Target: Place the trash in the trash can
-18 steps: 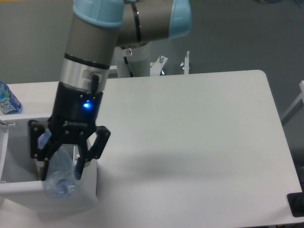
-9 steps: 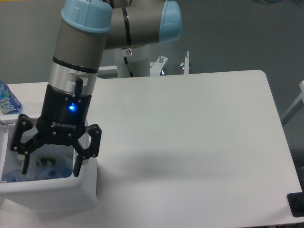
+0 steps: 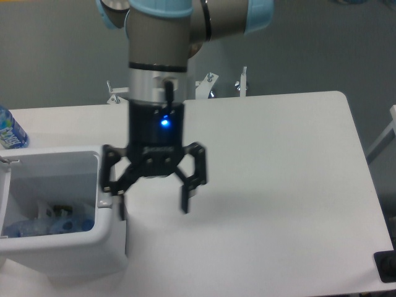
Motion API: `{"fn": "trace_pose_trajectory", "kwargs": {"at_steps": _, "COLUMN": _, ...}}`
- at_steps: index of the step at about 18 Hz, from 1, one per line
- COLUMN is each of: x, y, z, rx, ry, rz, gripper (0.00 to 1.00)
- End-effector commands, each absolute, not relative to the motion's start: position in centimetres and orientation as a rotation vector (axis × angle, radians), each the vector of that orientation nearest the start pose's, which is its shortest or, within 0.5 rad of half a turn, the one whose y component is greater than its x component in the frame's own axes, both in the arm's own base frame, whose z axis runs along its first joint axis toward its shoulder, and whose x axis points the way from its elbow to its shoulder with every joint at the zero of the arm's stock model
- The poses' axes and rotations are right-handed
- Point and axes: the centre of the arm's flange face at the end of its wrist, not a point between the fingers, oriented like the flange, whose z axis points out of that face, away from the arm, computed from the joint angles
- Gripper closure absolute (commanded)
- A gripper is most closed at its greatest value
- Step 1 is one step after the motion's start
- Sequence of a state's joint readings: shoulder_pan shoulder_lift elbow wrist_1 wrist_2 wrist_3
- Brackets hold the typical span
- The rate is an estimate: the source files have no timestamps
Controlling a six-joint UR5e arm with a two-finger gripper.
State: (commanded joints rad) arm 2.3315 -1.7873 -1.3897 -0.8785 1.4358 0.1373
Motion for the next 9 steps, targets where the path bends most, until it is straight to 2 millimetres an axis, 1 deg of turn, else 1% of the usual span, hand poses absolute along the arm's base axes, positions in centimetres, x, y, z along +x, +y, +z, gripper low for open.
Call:
{"fn": "trace_pose_trajectory", "kwargs": {"at_steps": 2, "x": -33.0, "y": 52.9, "z": 54.5, "rx": -2.502, "ry": -0.607, "rz": 0.237, "gripper": 0.00}}
{"fn": "trace_pose_trajectory", "kwargs": {"at_steps": 5, "x": -34.1, "y": 49.1, "z": 54.9, "rx": -2.610, "ry": -0.480, "rz": 0.271, "gripper": 0.00}}
{"fn": "trace_pose_trajectory", "kwargs": {"at_steps": 8, "x": -34.8, "y": 46.0, "z": 54.6, "rx": -2.779, "ry": -0.315, "rz": 0.380, "gripper": 0.00}}
{"fn": "trace_pose_trajectory", "kwargs": {"at_steps": 9, "x": -35.1, "y": 45.4, "z": 54.5, "rx": -2.832, "ry": -0.240, "rz": 0.418, "gripper": 0.00}}
